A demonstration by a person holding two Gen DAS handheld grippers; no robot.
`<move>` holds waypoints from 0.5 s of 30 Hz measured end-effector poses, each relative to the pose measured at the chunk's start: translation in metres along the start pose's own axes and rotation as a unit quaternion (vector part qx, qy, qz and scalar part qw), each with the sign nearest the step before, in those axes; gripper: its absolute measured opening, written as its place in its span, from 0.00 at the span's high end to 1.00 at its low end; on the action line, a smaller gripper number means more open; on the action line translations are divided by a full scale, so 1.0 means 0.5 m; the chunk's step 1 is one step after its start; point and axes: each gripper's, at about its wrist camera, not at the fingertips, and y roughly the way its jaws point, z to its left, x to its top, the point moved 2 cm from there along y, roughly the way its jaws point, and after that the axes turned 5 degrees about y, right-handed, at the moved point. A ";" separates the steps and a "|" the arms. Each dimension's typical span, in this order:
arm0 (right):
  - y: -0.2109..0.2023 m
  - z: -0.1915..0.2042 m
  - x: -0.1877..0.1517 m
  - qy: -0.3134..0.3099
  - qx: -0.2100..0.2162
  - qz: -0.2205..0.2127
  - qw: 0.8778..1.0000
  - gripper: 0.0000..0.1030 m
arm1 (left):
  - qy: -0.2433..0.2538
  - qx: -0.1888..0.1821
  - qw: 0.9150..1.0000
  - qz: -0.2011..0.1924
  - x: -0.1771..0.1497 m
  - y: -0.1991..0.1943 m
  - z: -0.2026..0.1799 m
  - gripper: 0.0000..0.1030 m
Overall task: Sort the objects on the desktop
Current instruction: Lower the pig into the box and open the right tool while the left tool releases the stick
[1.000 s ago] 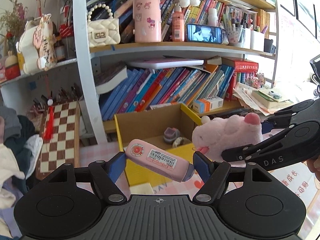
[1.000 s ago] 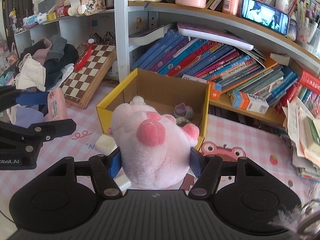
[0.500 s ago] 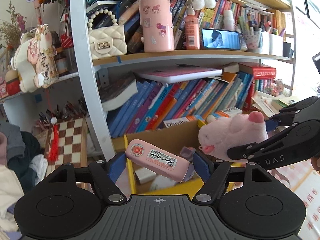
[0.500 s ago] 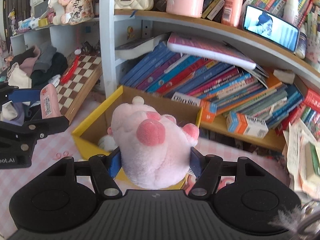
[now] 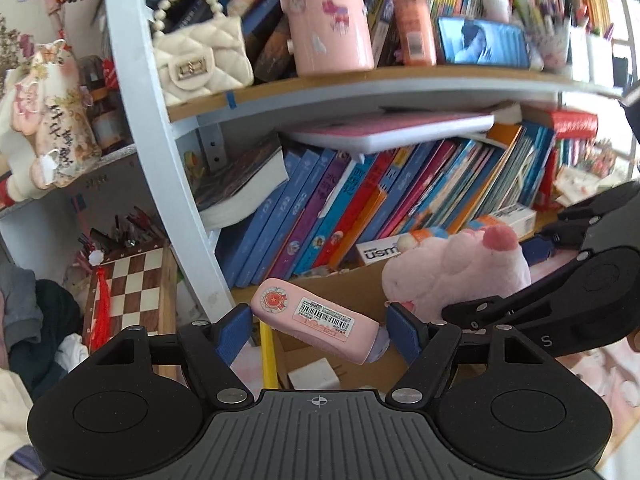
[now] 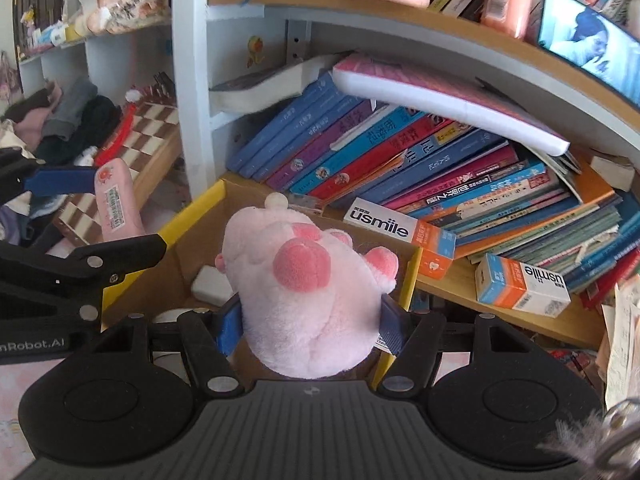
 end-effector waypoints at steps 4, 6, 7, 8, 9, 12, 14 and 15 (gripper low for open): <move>0.053 -0.013 0.003 -0.003 -0.001 0.016 1.000 0.38 | 0.002 0.002 1.000 0.012 -0.003 0.041 0.001 0.27; 0.077 -0.018 0.003 -0.005 -0.001 0.024 1.000 0.38 | -0.006 0.001 1.000 0.019 -0.007 0.061 0.005 0.27; 0.089 -0.020 0.003 -0.006 -0.001 0.028 1.000 0.38 | -0.011 0.001 1.000 0.025 -0.009 0.070 0.007 0.27; 0.102 -0.022 0.003 -0.007 0.000 0.032 0.999 0.38 | -0.016 0.000 0.999 0.031 -0.012 0.081 0.009 0.27; 0.113 -0.022 0.003 -0.009 0.000 0.036 0.999 0.38 | -0.020 -0.001 0.999 0.037 -0.015 0.091 0.010 0.27; 0.144 -0.019 0.001 -0.020 0.002 0.045 0.999 0.37 | -0.017 -0.001 0.998 0.052 -0.026 0.119 0.005 0.27; 0.164 -0.018 0.000 -0.030 -0.001 0.052 0.998 0.37 | -0.011 0.001 0.998 0.062 -0.036 0.136 0.000 0.27; 0.175 -0.018 -0.001 -0.032 0.000 0.056 0.998 0.37 | -0.009 0.000 0.998 0.067 -0.040 0.144 -0.002 0.27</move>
